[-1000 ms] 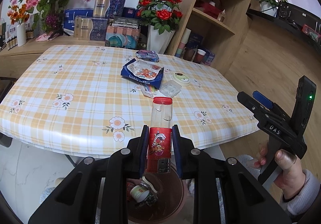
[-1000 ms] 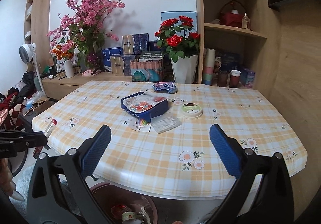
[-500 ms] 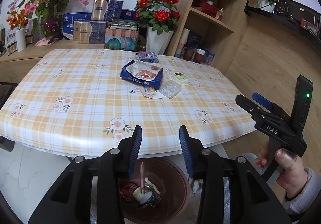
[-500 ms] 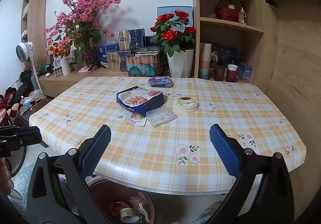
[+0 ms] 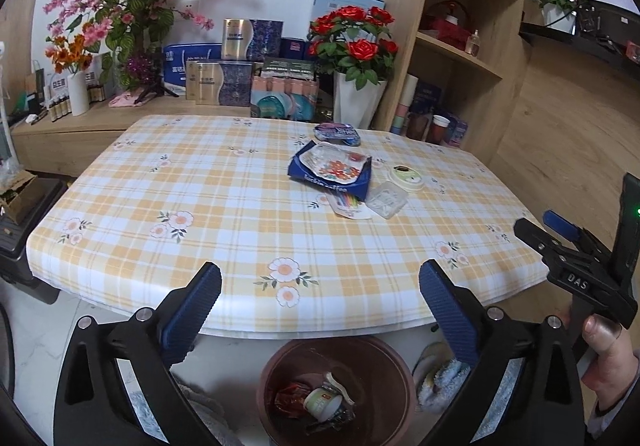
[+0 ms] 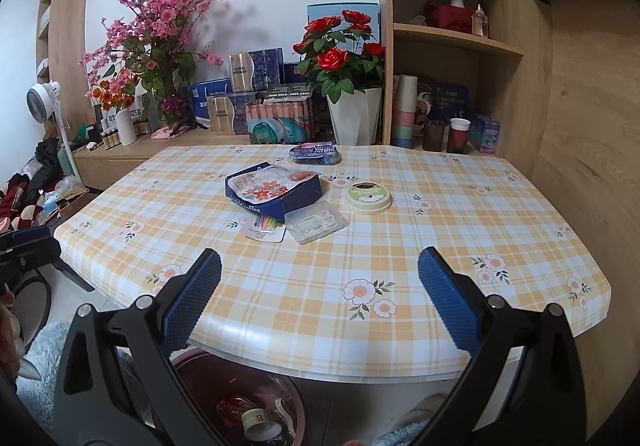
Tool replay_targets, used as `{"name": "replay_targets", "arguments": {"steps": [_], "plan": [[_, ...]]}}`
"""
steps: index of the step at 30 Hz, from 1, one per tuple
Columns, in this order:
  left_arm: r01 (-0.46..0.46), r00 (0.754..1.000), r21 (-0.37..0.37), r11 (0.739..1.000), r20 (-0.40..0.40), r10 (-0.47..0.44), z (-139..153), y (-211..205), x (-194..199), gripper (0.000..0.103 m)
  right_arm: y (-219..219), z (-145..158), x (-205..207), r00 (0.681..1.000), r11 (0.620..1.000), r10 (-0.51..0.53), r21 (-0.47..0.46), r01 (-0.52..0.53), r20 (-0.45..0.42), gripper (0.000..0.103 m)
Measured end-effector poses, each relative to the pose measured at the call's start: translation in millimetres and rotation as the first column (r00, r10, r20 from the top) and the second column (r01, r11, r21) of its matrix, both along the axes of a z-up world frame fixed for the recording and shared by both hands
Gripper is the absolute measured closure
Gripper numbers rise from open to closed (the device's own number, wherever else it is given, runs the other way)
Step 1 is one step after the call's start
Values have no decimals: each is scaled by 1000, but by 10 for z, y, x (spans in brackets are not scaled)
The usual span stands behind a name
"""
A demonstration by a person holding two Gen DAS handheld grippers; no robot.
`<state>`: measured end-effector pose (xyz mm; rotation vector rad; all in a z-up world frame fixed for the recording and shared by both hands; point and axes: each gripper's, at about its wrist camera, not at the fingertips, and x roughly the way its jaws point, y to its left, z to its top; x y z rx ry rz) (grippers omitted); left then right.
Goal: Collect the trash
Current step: 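Move both grippers back over the table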
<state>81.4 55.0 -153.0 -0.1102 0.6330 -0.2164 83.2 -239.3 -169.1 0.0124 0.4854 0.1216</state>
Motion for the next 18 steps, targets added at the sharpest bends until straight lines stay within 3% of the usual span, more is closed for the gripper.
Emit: {"name": "replay_targets", "arguments": {"steps": [10, 18], "plan": [[-32, 999, 17, 999, 15, 32, 54, 45, 328, 6, -44, 48, 185, 1000, 1000, 10, -21, -11, -24, 6], [14, 999, 31, 999, 33, -15, 125, -101, 572, 6, -104, 62, 364, 998, 1000, 22, -16, -22, -52, 6]]}}
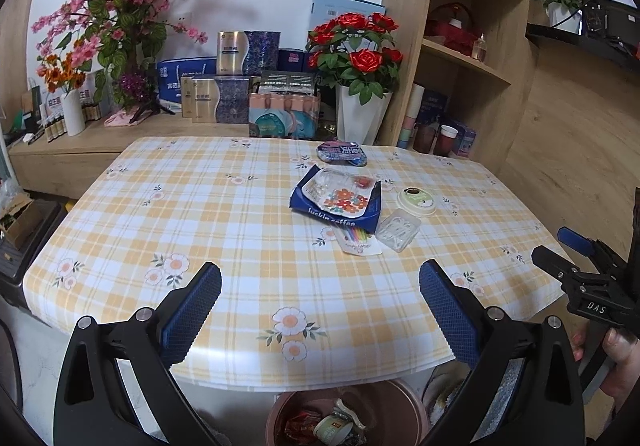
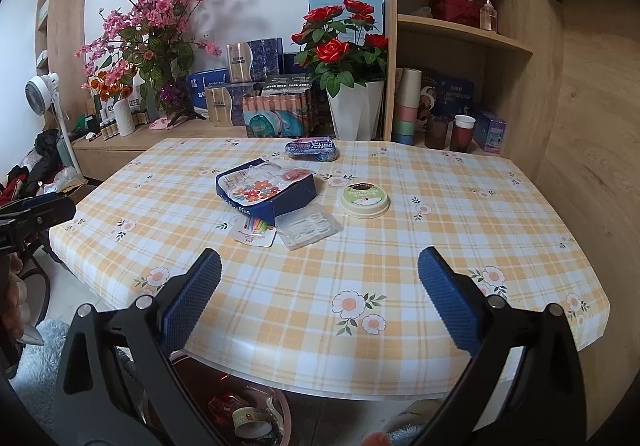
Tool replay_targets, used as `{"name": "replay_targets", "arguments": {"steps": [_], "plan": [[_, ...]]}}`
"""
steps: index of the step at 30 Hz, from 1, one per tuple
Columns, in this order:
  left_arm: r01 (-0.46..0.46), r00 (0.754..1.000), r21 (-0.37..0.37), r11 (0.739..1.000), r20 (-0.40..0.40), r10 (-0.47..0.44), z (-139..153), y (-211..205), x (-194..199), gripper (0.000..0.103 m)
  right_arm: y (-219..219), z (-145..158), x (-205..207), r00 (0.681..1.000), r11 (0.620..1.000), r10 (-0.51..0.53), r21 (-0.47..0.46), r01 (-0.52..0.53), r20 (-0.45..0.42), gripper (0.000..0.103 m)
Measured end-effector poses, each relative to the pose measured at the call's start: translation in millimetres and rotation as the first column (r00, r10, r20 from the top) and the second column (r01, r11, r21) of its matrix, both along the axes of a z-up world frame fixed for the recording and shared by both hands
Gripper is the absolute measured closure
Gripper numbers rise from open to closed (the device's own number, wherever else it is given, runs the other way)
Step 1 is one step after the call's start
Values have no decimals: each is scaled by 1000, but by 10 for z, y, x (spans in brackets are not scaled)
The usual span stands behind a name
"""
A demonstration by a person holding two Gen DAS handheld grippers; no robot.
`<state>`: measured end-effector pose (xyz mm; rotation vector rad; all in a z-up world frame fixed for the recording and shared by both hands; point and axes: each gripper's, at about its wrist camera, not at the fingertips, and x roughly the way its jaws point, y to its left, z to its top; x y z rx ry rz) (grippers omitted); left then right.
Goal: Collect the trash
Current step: 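Move both grippers back over the table, then grasp the blue-and-white luckin coffee bag with the left gripper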
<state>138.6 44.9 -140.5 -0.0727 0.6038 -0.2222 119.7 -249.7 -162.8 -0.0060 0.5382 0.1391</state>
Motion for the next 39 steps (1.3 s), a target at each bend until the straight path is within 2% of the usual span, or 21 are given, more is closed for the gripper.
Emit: {"name": "replay_targets", "arguments": {"steps": [10, 15, 18, 23, 27, 29, 32, 35, 39], "plan": [[55, 998, 7, 998, -41, -55, -33, -93, 448, 6, -191, -100, 401, 997, 998, -42, 47, 45, -61, 6], [101, 993, 31, 994, -63, -99, -83, -183, 782, 6, -299, -291, 785, 992, 994, -30, 104, 43, -123, 6], [136, 987, 51, 989, -91, -131, -172, -279, 1048, 12, -319, -421, 1008, 988, 993, -21, 113, 38, -151, 6], [192, 972, 61, 979, -151, -181, -348, -476, 1585, 21, -354, -603, 1323, 985, 992, -7, 120, 29, -174, 6], [237, 960, 77, 968, -171, -222, -455, -680, 2005, 23, -404, -727, 1557, 981, 992, -5, 121, 29, -192, 6], [305, 937, 68, 950, -199, -286, -547, -828, 2280, 23, -437, -773, 1653, 980, 991, -1, 129, 27, -199, 6], [361, 918, 129, 923, -225, -328, -699, -1019, 2638, 24, -488, -830, 1802, 977, 989, 7, 145, 24, -215, 6], [360, 908, 148, 921, -280, -310, -842, -1082, 2917, 33, -550, -886, 1919, 969, 984, 38, 180, 7, -245, 6], [351, 905, 161, 923, -310, -290, -945, -1097, 3096, 34, -640, -938, 2042, 962, 979, 49, 203, 7, -268, 6]]}}
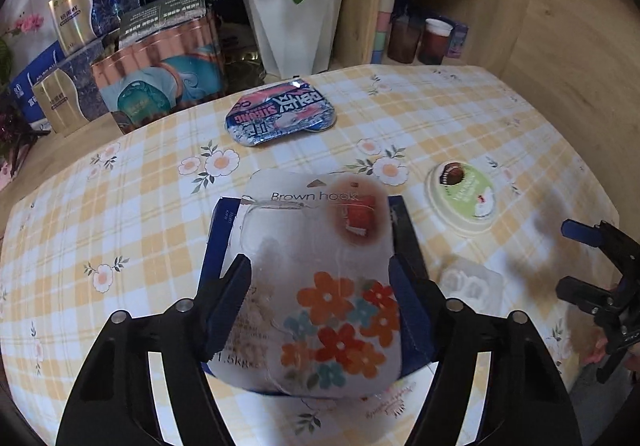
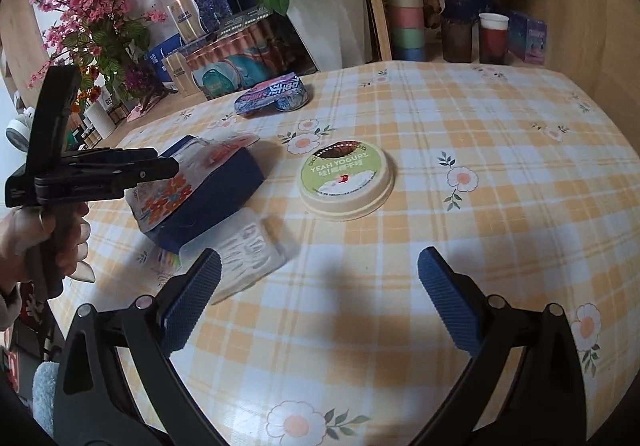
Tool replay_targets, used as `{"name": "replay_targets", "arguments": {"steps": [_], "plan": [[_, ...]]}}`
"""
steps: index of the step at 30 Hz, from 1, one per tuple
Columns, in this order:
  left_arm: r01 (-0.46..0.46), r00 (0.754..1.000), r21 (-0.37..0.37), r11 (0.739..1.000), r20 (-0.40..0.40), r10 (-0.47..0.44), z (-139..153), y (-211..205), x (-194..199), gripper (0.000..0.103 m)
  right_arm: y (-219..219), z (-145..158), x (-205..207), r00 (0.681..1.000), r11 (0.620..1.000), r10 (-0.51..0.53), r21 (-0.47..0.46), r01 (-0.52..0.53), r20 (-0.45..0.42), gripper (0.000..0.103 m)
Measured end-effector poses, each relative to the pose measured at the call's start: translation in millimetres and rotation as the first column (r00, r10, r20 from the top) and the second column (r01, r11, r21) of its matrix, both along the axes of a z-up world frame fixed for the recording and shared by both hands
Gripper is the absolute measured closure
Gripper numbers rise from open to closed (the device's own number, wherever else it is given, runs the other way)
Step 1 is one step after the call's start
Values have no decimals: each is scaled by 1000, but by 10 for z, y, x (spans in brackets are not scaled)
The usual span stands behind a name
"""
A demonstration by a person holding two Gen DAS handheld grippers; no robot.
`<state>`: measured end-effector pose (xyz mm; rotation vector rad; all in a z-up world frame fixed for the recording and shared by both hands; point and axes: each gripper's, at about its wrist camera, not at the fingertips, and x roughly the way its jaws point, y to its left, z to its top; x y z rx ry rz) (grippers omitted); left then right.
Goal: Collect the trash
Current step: 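Grasp the blue-and-white luckin coffee bag with the left gripper, then grasp the green YEAH YOGURT cup with the right gripper while the left holds the bag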
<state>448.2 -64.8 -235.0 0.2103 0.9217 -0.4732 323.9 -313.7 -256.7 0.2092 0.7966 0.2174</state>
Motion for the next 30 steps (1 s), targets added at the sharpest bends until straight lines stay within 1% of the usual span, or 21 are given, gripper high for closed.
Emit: {"name": "replay_targets", "arguments": {"steps": [3, 5, 6, 8, 10, 12, 14, 16, 19, 22, 24, 26, 27, 30], "plan": [[2, 1000, 17, 1000, -31, -2, -97, -48, 73, 35, -68, -47, 96, 1000, 999, 21, 45, -20, -21, 6], [-15, 998, 11, 1000, -55, 16, -147, -47, 102, 41, -83, -63, 162, 999, 999, 20, 43, -19, -28, 6], [-27, 997, -11, 1000, -70, 26, -172, -31, 115, 41, -80, -62, 193, 999, 1000, 17, 23, -16, -32, 6], [-39, 997, -35, 999, -71, 36, -179, -2, 115, 46, -58, -57, 279, 999, 999, 14, -29, -15, -40, 6], [-40, 997, -47, 998, -70, 37, -169, 3, 96, 47, -32, -59, 375, 998, 997, 18, -73, -22, -52, 6], [-40, 997, -66, 997, -73, 35, -153, 18, 62, 48, 9, -81, 493, 998, 990, 25, -140, -34, -64, 6], [-40, 998, -78, 996, -54, 36, -108, 29, 14, 48, 45, -117, 631, 996, 979, 27, -199, -43, -81, 6], [-41, 999, -93, 995, -19, 40, -14, 55, -48, 48, 72, -140, 759, 995, 974, 25, -223, -47, -100, 6], [-54, 998, -132, 990, 25, 58, 146, 124, -131, 48, 144, -166, 935, 994, 971, 46, -228, -68, -104, 6], [-65, 994, -157, 985, 79, 79, 307, 182, -226, 48, 274, -234, 1096, 991, 958, 61, -273, -92, -120, 6], [-73, 990, -176, 982, 103, 92, 383, 222, -284, 48, 346, -296, 1194, 988, 945, 59, -312, -101, -140, 6], [-76, 989, -198, 977, 112, 100, 428, 254, -341, 48, 369, -361, 1263, 988, 934, 40, -347, -89, -147, 6], [-76, 988, -207, 975, 116, 102, 452, 267, -374, 48, 355, -371, 1271, 990, 940, 37, -332, -82, -140, 6], [-80, 986, -225, 971, 127, 110, 502, 300, -463, 48, 258, -406, 1285, 988, 962, 21, -265, -62, -154, 6]]}}
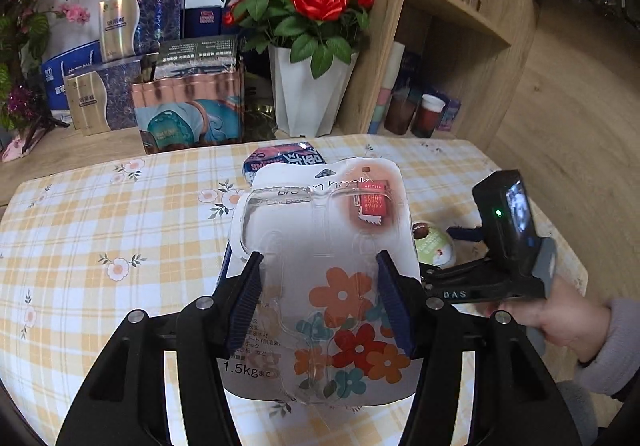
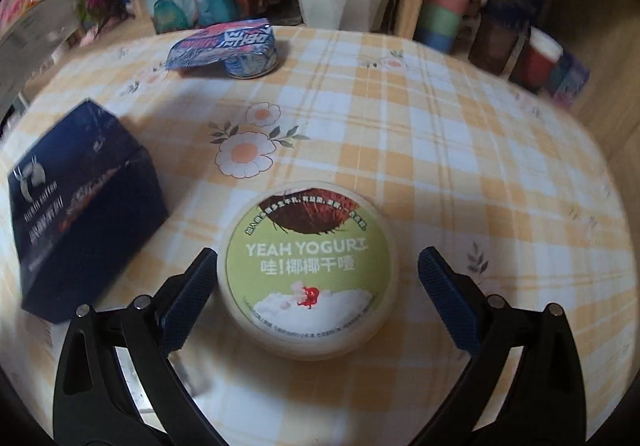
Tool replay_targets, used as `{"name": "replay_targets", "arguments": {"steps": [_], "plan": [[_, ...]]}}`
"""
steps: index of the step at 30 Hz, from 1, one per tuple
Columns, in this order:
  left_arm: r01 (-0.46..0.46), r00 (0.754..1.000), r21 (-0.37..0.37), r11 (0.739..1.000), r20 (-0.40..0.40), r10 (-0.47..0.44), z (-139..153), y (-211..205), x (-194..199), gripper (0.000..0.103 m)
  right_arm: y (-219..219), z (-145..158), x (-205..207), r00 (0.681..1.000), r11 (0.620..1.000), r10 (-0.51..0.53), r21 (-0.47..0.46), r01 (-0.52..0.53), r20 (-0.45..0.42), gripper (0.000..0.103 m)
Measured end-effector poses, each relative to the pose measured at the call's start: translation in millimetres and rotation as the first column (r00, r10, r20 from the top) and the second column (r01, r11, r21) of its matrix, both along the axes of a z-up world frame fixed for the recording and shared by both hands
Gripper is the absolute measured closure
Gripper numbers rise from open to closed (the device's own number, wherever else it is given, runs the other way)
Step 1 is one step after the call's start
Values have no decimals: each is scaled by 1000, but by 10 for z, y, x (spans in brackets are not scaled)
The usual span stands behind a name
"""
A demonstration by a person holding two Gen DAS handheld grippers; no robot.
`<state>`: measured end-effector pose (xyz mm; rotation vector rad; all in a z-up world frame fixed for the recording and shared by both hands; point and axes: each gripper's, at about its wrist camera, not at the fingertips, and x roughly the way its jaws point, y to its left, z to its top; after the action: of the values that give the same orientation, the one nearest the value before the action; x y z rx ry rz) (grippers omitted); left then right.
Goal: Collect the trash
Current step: 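Grasp the green YEAH YOGURT cup with the right gripper while the left holds the bag, then carry the coffee bag and yogurt cup over the brown bin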
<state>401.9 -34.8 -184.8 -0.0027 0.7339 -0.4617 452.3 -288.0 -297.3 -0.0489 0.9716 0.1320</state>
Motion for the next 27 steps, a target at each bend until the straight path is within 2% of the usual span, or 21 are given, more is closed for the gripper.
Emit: {"name": "replay_targets", "arguments": {"steps": [2, 6, 13, 20, 27], "plan": [[-4, 1000, -12, 1000, 3, 4, 34, 26, -49, 48, -10, 25, -27, 1000, 1000, 4, -5, -4, 13, 16], [-22, 1000, -45, 999, 7, 22, 109, 107, -159, 48, -61, 73, -116, 1000, 999, 3, 50, -4, 13, 18], [-61, 998, -97, 993, 5, 61, 234, 248, -497, 48, -69, 442, -518, 993, 994, -1, 112, -13, 121, 18], [-97, 995, -152, 984, -17, 96, 386, 399, -990, 48, 58, 778, -1301, 971, 991, 29, 121, -59, 236, 18], [-105, 994, -167, 980, -3, 107, 535, 514, -1552, 48, 132, 956, -2048, 968, 977, 10, 202, -63, 252, 18]]}}
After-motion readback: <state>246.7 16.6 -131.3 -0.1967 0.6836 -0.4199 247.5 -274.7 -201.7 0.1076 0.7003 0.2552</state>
